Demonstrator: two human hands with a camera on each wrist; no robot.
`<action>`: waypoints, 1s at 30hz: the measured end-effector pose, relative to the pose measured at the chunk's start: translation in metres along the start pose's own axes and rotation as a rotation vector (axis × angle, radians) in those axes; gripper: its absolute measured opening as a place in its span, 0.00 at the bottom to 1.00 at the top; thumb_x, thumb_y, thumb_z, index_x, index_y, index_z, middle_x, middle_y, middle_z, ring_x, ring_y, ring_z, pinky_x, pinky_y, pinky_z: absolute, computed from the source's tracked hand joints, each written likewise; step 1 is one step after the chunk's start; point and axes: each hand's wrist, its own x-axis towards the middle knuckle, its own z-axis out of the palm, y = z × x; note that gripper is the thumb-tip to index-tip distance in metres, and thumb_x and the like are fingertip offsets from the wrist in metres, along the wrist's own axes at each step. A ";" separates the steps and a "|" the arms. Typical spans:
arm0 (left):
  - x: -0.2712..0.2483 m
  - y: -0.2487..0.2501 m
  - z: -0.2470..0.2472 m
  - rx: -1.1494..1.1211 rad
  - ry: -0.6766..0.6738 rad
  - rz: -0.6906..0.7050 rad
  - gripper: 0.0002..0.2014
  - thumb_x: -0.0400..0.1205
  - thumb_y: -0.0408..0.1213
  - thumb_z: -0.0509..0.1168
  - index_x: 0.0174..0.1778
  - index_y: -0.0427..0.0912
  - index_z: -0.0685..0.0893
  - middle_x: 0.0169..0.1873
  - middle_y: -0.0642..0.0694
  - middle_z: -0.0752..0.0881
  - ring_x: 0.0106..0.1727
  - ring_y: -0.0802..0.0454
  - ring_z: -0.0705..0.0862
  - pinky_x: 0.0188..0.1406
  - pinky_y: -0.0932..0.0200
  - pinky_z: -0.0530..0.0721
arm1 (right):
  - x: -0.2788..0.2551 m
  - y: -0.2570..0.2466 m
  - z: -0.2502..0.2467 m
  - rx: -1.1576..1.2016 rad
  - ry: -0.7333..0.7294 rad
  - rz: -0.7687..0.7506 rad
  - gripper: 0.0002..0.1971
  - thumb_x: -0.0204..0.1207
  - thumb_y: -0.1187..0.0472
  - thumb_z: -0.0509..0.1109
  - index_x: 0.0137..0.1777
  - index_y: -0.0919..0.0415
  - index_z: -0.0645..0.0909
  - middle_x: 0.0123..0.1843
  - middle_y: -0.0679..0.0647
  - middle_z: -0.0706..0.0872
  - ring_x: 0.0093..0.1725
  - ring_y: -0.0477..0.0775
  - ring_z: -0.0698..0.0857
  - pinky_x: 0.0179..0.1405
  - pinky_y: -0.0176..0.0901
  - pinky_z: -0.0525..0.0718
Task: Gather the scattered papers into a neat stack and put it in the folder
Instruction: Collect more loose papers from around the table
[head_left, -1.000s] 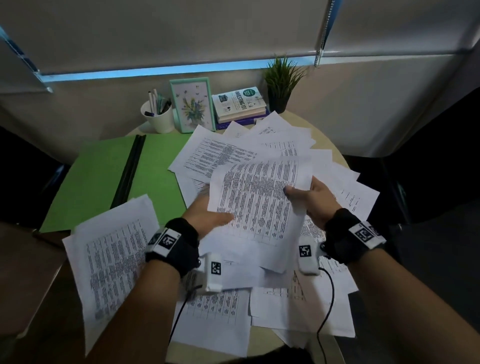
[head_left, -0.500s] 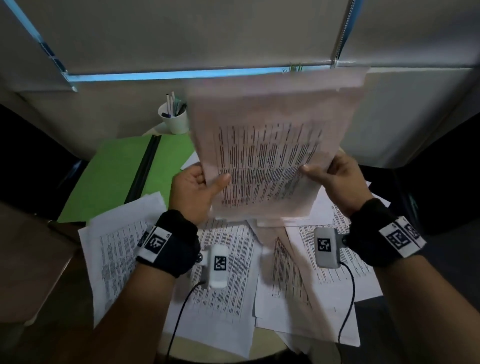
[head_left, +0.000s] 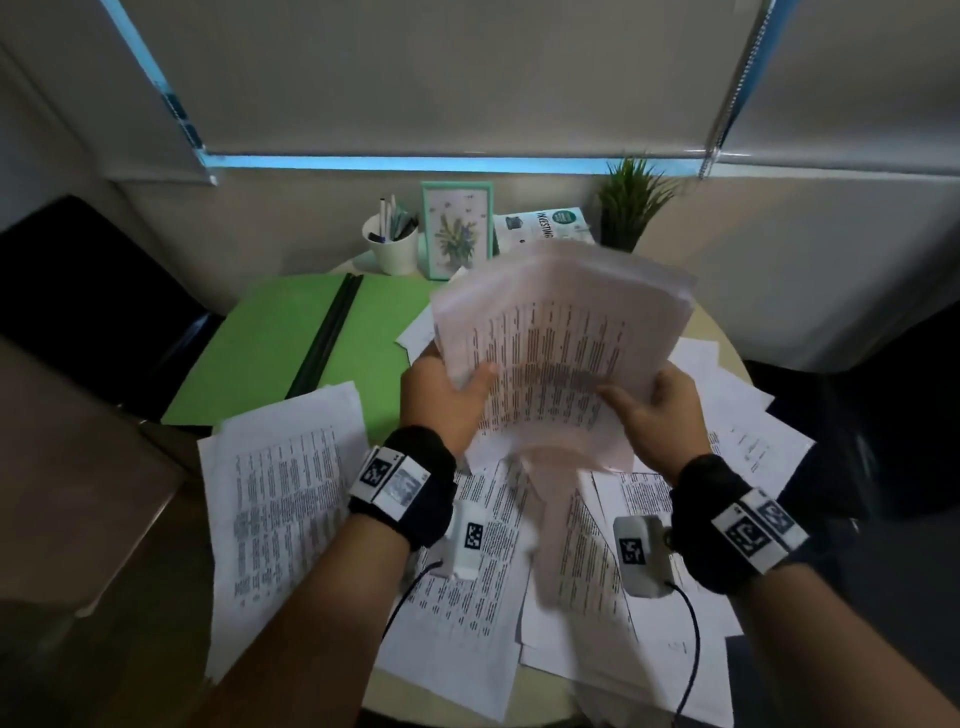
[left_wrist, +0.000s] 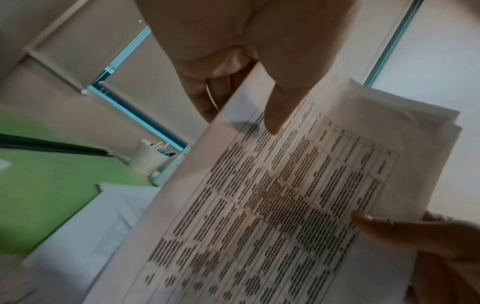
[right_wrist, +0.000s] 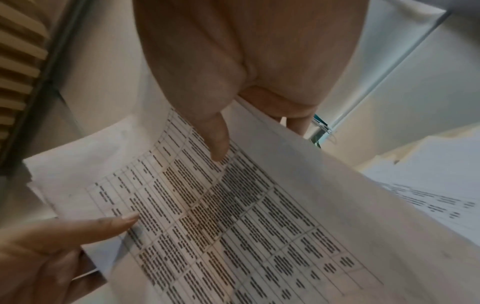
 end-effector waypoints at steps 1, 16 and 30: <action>0.000 -0.005 0.000 0.038 -0.009 -0.011 0.09 0.80 0.35 0.71 0.53 0.35 0.86 0.42 0.48 0.88 0.46 0.49 0.88 0.47 0.59 0.85 | -0.003 0.004 0.001 -0.005 -0.005 0.017 0.14 0.76 0.70 0.74 0.61 0.67 0.83 0.52 0.52 0.88 0.39 0.23 0.85 0.40 0.19 0.82; -0.002 -0.040 0.023 -0.035 -0.048 -0.141 0.20 0.83 0.37 0.64 0.71 0.43 0.70 0.64 0.44 0.82 0.65 0.44 0.80 0.67 0.46 0.79 | -0.010 0.028 0.024 -0.097 0.105 0.191 0.23 0.81 0.63 0.70 0.74 0.60 0.71 0.65 0.54 0.83 0.63 0.53 0.81 0.63 0.46 0.78; 0.028 -0.057 -0.041 -0.094 -0.040 -0.186 0.24 0.87 0.36 0.56 0.78 0.46 0.57 0.76 0.45 0.71 0.73 0.44 0.74 0.70 0.55 0.72 | 0.017 -0.028 0.099 -0.106 -0.036 0.005 0.21 0.84 0.65 0.64 0.74 0.60 0.65 0.58 0.48 0.80 0.50 0.46 0.82 0.48 0.38 0.82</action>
